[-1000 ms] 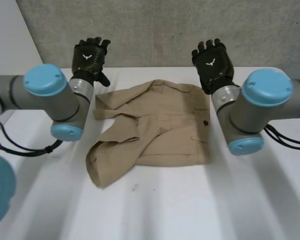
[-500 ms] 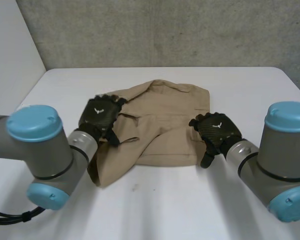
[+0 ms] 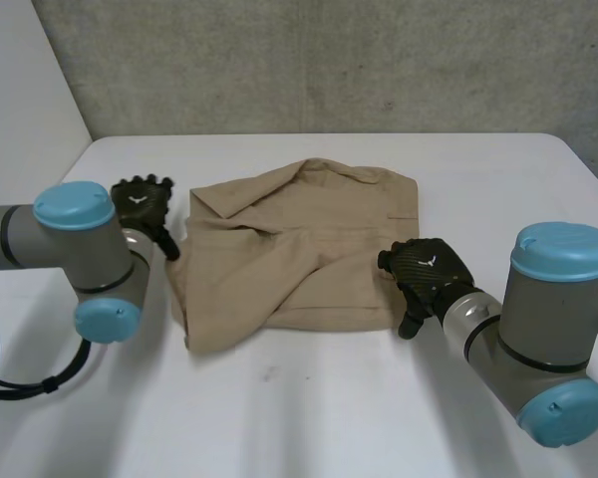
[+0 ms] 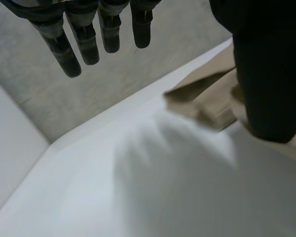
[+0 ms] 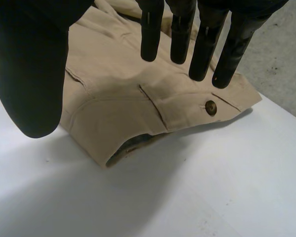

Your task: Fold the shorts.

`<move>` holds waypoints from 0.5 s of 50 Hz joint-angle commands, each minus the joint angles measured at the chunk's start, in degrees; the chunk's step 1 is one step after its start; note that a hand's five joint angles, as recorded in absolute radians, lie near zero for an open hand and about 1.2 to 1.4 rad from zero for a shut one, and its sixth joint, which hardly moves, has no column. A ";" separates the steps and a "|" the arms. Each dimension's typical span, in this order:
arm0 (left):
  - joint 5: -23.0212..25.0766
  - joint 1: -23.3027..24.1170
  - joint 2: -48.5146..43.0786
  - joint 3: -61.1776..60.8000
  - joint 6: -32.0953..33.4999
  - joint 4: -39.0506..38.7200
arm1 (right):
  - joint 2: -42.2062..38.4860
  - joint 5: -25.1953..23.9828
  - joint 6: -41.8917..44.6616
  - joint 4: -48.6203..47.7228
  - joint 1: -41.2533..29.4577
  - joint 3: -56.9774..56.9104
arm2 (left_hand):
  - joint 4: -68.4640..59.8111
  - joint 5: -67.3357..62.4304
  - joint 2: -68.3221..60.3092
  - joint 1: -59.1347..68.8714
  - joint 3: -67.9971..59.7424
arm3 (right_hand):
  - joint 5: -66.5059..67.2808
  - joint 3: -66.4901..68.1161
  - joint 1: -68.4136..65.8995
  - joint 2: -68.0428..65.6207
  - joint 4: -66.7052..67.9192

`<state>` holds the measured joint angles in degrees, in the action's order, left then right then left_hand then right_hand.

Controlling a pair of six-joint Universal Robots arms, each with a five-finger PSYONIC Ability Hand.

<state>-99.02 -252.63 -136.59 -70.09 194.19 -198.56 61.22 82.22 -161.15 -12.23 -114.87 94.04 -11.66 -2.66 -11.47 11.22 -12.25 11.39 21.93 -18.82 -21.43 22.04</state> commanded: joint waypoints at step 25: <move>5.31 7.85 31.89 -31.13 -0.57 2.38 | -3.13 2.42 3.92 -6.32 -0.61 2.11 | -9.30 -8.29 -9.49 9.74 -8.71 | 23.17 22.63 -25.75 -23.14 22.53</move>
<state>-97.82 -245.66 -111.52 -93.87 195.13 -196.75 59.24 84.59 -158.11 -17.59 -115.50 96.32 -11.97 -2.89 -12.17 12.00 -12.42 25.96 37.53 -32.16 -37.63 37.51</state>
